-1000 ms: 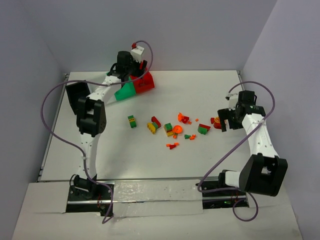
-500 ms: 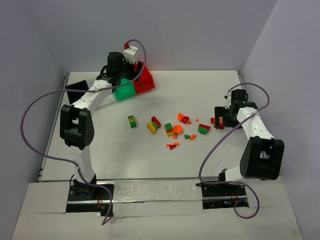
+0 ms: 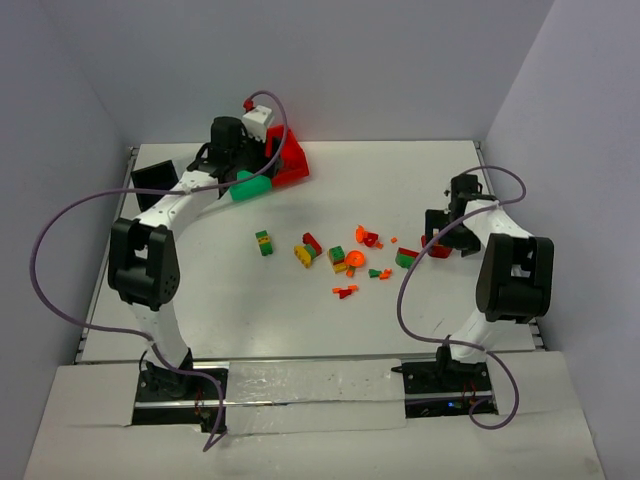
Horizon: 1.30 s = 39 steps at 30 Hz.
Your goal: Sort the legos into containers by color
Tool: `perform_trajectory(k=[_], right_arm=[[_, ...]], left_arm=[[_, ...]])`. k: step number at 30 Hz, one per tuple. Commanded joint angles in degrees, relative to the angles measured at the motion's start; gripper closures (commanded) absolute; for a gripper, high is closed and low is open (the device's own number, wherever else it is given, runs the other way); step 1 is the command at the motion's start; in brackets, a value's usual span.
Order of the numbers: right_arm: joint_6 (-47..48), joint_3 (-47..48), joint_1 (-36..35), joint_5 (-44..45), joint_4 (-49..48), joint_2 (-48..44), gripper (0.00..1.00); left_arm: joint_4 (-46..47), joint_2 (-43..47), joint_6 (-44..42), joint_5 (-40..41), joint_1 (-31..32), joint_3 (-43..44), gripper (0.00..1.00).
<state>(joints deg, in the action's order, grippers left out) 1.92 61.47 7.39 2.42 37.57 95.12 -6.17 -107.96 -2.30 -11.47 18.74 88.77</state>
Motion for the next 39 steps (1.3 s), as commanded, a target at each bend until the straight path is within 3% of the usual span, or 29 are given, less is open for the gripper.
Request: perform_trajectory(k=[1,24,39], right_arm=[[-1.74,3.55,-0.54,1.77,-2.67,1.83,0.06],[-4.75,5.33,-1.5,1.72,-2.77,6.49,0.13],[1.73,1.65,-1.42,2.36,-4.09,1.37,0.31]], left_arm=[[2.67,4.13,1.02,-1.69,-0.11,-0.9,0.18],[3.44,5.92,0.19,-1.19,-0.11,-4.05,0.18],[0.94,7.72,0.65,-6.12,-0.11,-5.76,0.2]])
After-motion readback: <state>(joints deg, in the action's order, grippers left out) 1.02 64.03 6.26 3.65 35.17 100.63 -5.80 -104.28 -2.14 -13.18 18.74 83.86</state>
